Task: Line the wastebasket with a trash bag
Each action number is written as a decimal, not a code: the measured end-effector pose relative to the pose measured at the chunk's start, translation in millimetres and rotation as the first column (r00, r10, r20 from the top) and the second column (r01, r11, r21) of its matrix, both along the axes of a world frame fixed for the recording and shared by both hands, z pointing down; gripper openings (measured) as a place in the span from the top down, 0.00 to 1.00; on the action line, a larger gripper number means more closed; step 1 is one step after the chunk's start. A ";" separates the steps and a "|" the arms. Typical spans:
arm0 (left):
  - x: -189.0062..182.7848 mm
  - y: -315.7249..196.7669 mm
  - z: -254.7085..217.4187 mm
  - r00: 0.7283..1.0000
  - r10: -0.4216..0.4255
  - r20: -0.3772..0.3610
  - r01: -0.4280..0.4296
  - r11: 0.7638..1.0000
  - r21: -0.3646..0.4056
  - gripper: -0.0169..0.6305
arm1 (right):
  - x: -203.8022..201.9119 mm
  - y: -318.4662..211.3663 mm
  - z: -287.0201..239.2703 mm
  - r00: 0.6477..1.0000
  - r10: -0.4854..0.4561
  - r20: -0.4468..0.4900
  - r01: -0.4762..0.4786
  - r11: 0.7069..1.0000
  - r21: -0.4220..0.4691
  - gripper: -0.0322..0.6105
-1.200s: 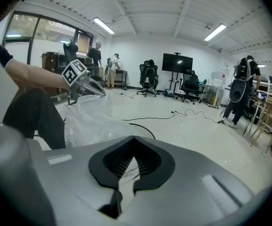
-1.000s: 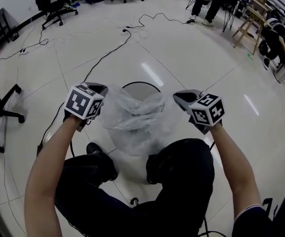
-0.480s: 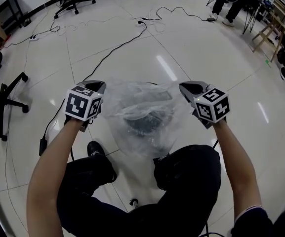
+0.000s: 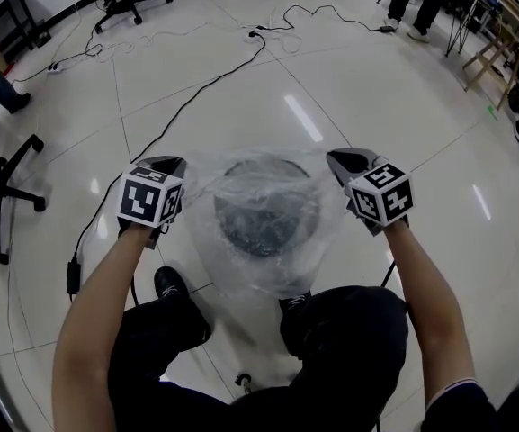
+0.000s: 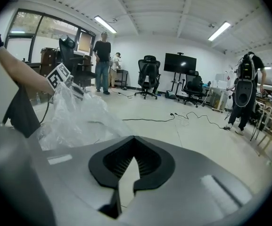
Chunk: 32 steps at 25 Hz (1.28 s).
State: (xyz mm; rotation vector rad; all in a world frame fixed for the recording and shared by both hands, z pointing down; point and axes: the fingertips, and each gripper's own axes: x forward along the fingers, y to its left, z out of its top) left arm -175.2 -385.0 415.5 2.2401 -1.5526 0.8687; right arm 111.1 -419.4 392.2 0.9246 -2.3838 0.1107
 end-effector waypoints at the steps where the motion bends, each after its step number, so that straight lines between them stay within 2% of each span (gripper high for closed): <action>1: -1.6 -2.4 3.3 1.000 -0.007 -0.001 0.007 1.000 -0.006 0.95 | 0.4 -3.6 2.4 1.000 0.003 -0.003 -0.003 1.000 0.000 0.95; 14: -9.7 -50.4 13.1 0.998 -0.059 -0.012 0.059 0.998 0.015 0.95 | 3.3 -57.1 16.4 0.998 0.045 0.043 -0.046 0.999 0.024 0.95; 23: 12.7 -65.8 -29.3 0.997 -0.051 -0.060 0.057 0.994 0.098 0.95 | 0.0 -78.2 -42.2 0.992 0.013 0.127 -0.028 0.993 0.116 0.95; 32: 32.3 -76.4 -89.9 0.998 -0.025 -0.065 0.037 0.982 0.186 0.95 | 8.5 -80.4 -103.2 0.983 0.008 0.183 -0.044 0.979 0.197 0.95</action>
